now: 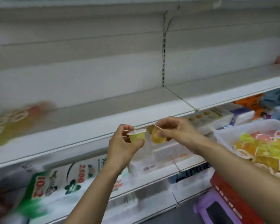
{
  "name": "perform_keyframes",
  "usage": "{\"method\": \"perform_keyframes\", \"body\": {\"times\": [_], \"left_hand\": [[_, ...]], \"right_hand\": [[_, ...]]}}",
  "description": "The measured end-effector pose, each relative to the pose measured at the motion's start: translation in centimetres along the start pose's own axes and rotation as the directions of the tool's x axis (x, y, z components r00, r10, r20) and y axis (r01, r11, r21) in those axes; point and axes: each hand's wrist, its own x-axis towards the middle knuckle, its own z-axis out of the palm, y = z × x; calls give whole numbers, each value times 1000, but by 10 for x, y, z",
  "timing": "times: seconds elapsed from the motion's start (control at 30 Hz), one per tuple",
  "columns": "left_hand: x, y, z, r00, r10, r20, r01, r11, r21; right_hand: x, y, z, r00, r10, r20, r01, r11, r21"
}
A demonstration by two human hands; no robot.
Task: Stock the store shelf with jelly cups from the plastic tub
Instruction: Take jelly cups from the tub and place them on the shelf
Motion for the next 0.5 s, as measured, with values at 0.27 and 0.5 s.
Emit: {"method": "perform_keyframes", "body": {"times": [0.27,0.5], "left_hand": [[-25,-42,-187,973,-30,-228,77,977,201],[-30,-73,-307,938,0,-347,125,932,340]], "right_hand": [[43,-58,191,962,-202,182,229,963,-140],[77,-105,335,902,-302,308,389,878,-279]]}}
